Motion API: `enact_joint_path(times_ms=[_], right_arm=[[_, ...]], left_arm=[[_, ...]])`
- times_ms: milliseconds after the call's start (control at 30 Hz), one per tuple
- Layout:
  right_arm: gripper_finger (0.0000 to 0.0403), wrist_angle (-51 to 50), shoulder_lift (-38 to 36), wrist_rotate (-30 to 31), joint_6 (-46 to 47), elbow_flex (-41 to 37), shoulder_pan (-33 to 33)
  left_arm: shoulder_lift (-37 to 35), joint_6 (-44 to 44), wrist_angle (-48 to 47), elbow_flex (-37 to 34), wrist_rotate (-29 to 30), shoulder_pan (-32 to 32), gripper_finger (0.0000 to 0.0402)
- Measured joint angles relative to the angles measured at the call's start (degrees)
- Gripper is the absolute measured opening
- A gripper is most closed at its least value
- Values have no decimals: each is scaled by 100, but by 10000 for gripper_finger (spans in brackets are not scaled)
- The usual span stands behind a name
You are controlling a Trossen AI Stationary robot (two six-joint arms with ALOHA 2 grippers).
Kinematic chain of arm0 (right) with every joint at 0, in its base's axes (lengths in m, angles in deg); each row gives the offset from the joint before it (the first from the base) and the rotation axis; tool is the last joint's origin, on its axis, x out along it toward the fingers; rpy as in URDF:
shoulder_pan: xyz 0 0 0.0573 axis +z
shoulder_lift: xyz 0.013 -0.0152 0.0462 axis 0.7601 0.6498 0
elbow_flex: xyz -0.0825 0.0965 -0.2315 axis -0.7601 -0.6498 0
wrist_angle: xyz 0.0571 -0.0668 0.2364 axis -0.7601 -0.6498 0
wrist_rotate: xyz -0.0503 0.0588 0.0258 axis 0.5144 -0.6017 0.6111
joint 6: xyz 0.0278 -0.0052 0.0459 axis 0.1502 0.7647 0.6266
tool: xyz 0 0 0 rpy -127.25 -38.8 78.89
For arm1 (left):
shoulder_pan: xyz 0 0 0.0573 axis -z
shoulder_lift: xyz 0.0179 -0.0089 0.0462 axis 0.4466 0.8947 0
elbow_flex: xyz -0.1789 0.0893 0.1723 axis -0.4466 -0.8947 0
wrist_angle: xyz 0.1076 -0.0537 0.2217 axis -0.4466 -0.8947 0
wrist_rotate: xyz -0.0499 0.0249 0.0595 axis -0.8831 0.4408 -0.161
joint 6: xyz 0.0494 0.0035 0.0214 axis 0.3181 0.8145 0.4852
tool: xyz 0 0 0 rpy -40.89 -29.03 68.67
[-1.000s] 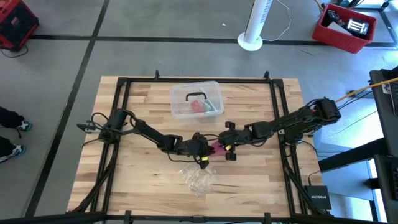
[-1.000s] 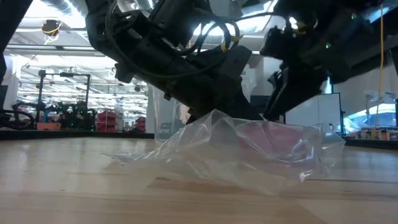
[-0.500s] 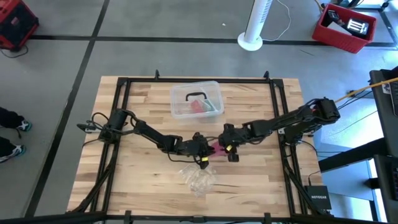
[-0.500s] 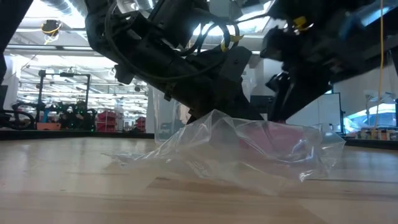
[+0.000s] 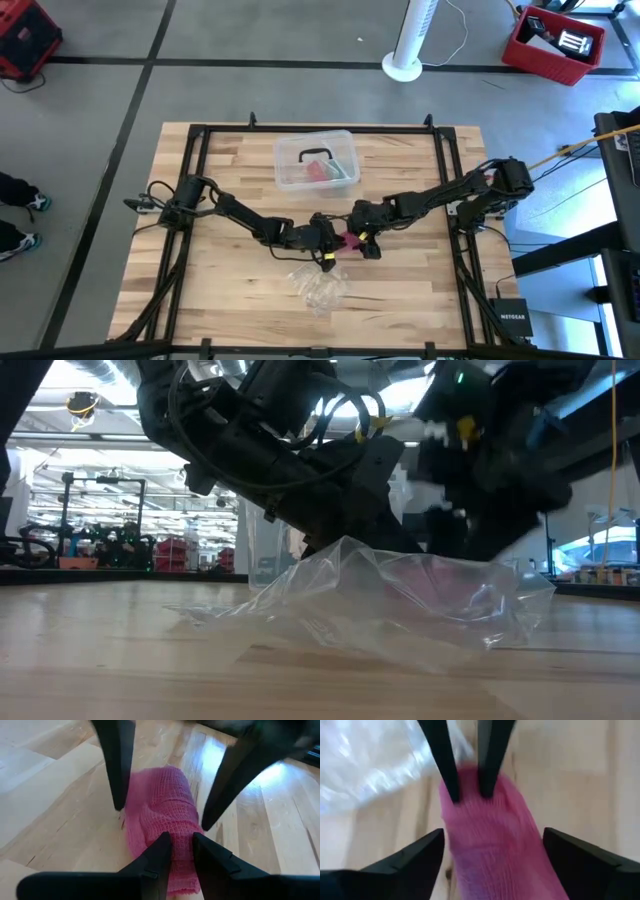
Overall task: Roll bandage
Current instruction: Roll the pink bandage
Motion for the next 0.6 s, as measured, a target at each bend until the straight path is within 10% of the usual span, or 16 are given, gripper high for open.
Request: enact_joint_path(times_ms=[600], right_arm=[[279, -93, 348, -152, -106, 7, -24]], left_arm=[[0, -5, -9, 0, 105, 0, 74]])
